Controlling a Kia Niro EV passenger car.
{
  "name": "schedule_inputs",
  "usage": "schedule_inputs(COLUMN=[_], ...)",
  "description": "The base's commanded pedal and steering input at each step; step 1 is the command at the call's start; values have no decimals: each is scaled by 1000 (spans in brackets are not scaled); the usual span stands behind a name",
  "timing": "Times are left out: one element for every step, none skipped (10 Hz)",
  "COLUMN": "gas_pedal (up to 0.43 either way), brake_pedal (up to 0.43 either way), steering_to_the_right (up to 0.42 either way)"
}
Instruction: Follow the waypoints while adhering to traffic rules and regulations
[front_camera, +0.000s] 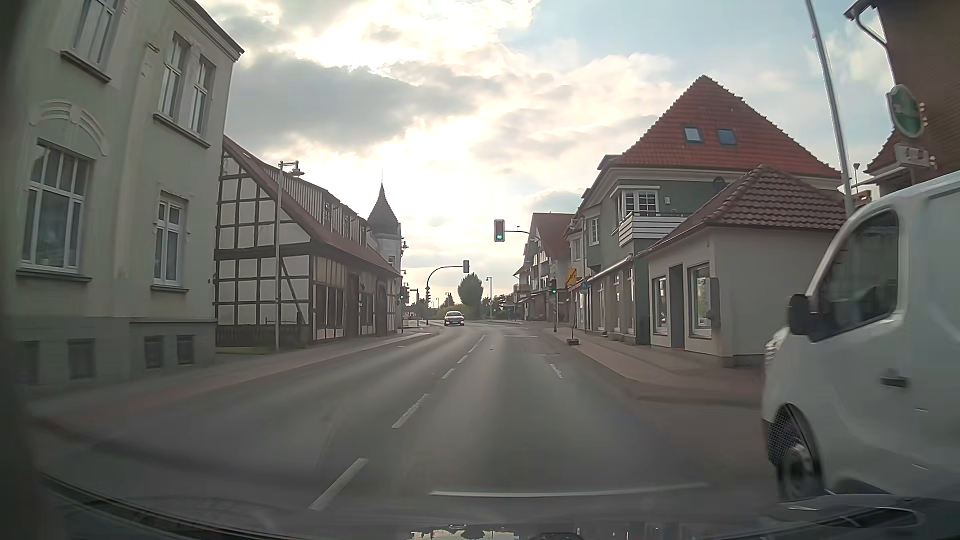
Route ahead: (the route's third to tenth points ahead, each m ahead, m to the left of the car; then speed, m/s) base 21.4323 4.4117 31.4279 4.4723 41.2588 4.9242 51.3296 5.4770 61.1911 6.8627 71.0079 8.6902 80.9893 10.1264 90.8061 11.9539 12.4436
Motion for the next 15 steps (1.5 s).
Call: schedule_inputs(gas_pedal=[87, 79, 79, 79, 79, 79, 79, 87, 87, 87, 98, 130, 150, 169, 189], brake_pedal=[0, 0, 0, 0, 0, 0, 0, 0, 0, 0, 0, 0, 0, 0, 0], steering_to_the_right=[0, 0, 0, 0, 0, 0, 0, 0, 0, 0, 0, 0, 0, 0, 0])
